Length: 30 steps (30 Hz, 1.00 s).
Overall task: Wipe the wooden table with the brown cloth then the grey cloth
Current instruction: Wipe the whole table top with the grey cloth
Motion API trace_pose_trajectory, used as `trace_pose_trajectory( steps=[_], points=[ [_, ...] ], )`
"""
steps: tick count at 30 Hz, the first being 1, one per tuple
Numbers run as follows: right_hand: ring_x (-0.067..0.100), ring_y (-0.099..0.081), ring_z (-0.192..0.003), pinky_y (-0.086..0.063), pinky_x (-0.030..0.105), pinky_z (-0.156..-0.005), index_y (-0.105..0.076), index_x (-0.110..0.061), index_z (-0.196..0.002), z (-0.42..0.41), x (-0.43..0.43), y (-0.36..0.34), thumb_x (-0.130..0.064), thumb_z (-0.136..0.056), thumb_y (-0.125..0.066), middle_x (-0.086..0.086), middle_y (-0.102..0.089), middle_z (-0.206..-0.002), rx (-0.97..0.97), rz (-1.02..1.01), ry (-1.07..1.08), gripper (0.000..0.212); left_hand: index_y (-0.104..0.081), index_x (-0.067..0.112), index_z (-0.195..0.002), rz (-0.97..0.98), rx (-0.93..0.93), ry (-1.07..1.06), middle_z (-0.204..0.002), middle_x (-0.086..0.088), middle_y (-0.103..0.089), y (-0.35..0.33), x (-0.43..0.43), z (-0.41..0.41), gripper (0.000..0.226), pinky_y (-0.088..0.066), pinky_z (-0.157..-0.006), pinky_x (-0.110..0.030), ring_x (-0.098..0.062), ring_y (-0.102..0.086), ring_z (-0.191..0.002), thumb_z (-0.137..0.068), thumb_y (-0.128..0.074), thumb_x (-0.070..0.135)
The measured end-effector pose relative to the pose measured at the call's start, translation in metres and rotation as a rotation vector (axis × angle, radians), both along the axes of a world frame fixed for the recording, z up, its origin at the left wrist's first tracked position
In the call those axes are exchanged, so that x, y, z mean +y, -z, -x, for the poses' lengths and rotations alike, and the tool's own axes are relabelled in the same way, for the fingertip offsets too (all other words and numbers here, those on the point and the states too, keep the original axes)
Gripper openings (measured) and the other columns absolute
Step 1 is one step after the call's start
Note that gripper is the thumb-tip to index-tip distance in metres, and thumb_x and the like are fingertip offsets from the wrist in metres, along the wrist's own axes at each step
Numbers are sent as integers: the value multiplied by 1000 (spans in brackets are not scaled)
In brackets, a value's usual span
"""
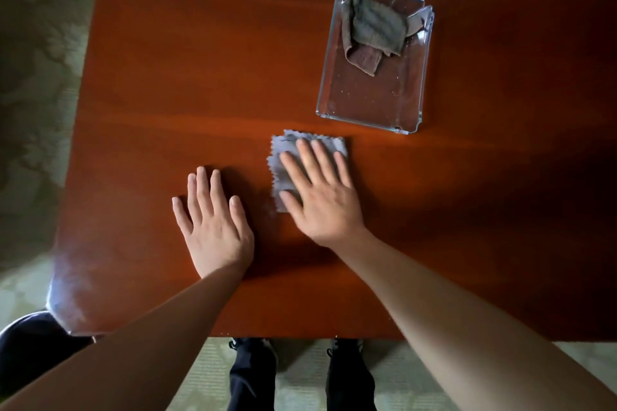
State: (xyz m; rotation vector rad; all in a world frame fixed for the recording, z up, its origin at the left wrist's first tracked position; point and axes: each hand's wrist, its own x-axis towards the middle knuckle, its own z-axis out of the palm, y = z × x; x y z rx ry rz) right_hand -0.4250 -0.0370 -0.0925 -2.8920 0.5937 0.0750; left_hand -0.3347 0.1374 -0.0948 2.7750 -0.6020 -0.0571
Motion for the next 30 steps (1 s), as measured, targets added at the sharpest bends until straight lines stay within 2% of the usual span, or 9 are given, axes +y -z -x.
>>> trace_pose_trajectory(
  steps=[4,7,9,13,20,23,26,28,30],
  points=[
    [29,-18,-161,-19,55,-127,-33,-24,-164,68,-49,-1,-56,-108,-33,8,-24,-172,56,79,160,64,-35,11,-160,-62,8,10,-171,-12,-24,-1,-1,0,60,-9,-128,-57,-27,-14,-161,-109,-19,39],
    [30,-7,-162,-14,56,-128,-22,-22,-167,107,-58,-8,-57,-109,-19,10,-12,-175,207,108,251,68,-35,12,-160,-92,5,12,-171,-12,-23,-1,-1,1,59,-10,-128,-58,-28,-14,-161,-109,-21,39],
    [32,-3,-162,-12,58,-128,-20,-21,-167,112,-35,-8,-56,-108,-23,13,-8,-175,230,95,287,69,-35,12,-161,-99,8,19,-172,-13,-22,-1,-1,1,59,-10,-128,-59,-28,-14,-161,-109,-22,39],
    [35,-8,-161,-18,63,-126,-29,-21,-165,109,47,-10,-55,-105,-40,13,-12,-174,138,-18,91,70,-34,13,-161,-85,22,20,-172,-13,-22,-1,0,0,59,-9,-128,-58,-28,-13,-161,-109,-23,38],
    [27,-15,-161,-19,54,-125,-32,-24,-164,102,56,-32,-59,-110,-29,8,-20,-174,84,-124,20,64,-44,16,-155,93,181,-68,-166,-7,-36,-17,-12,-6,60,-5,-127,-60,-26,-22,-158,-102,-36,44],
    [29,-44,-145,-31,40,-119,-54,-14,-149,79,3,-50,-45,-110,-36,11,-48,-158,-160,-214,301,53,-56,21,-144,152,187,37,-154,-3,-49,-36,-48,-13,52,-5,-125,-56,-27,-38,-148,-98,-45,41],
    [30,-62,-119,-43,29,-103,-62,-2,-137,52,-77,-62,-29,-104,-57,19,-61,-134,-437,-238,737,43,-61,19,-139,244,285,136,-135,-5,-60,-59,-104,-31,42,-41,-108,-48,-32,-55,-125,-100,-52,34],
    [33,-62,-122,-48,38,-103,-59,-1,-141,36,-129,-69,-30,-104,-62,19,-61,-134,-380,-294,909,48,-56,19,-145,269,436,124,-135,-6,-59,-70,-145,-45,44,-50,-96,-43,-32,-60,-121,-104,-55,34],
    [33,-62,-124,-50,46,-102,-56,-5,-146,23,-164,-69,-35,-103,-63,15,-65,-132,-198,-369,965,53,-54,20,-147,197,535,122,-136,-8,-63,-74,-179,-57,48,-51,-97,-42,-32,-62,-121,-103,-57,39]
  ],
)
